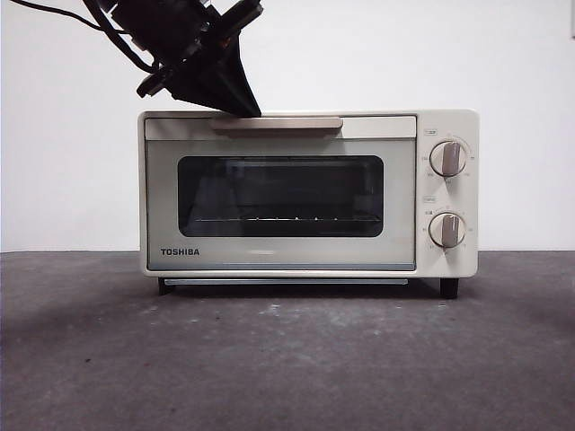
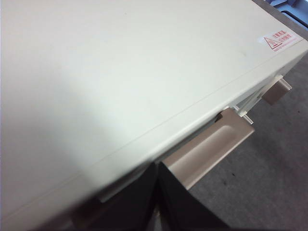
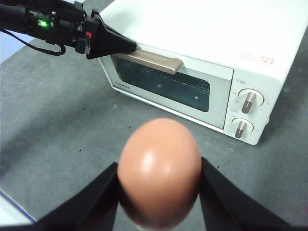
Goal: Eggoven
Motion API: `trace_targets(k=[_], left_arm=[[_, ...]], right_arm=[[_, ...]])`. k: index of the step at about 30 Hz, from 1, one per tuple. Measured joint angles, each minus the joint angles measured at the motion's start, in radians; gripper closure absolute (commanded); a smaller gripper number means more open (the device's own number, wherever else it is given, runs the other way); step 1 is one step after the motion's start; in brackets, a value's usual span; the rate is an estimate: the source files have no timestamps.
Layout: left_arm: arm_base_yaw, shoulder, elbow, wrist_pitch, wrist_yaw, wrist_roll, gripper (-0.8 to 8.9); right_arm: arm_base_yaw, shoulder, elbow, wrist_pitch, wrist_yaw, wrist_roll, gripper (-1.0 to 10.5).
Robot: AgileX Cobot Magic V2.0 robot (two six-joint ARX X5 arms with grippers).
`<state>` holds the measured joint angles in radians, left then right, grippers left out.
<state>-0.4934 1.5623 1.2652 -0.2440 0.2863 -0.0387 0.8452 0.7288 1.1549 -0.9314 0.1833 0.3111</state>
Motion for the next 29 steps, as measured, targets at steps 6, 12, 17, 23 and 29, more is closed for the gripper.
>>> trace_targets(k=[6, 12, 17, 23, 29], left_arm=[[-0.022, 0.003, 0.009, -0.028, -0.001, 0.027, 8.08], [-0.081, 0.007, 0.023, -0.098, 0.008, 0.066, 8.08], [-0.154, 0.014, 0.021, -0.182, 0.033, 0.079, 8.08], [-0.231, 0.037, 0.005, -0.308, 0.058, 0.077, 8.08], [-0.307, 0.03, 0.004, -0.35, 0.098, 0.04, 8.08]], right_arm=[[0.0, 0.0, 0.0, 0.0, 0.0, 0.0, 9.4], [0.0, 0.0, 0.0, 0.0, 0.0, 0.0, 9.4], [0.0, 0.0, 0.0, 0.0, 0.0, 0.0, 9.4], [0.0, 0.0, 0.0, 0.0, 0.0, 0.0, 9.4], [0.0, 0.028, 0.0, 0.028, 0.0, 0.0, 9.4]])
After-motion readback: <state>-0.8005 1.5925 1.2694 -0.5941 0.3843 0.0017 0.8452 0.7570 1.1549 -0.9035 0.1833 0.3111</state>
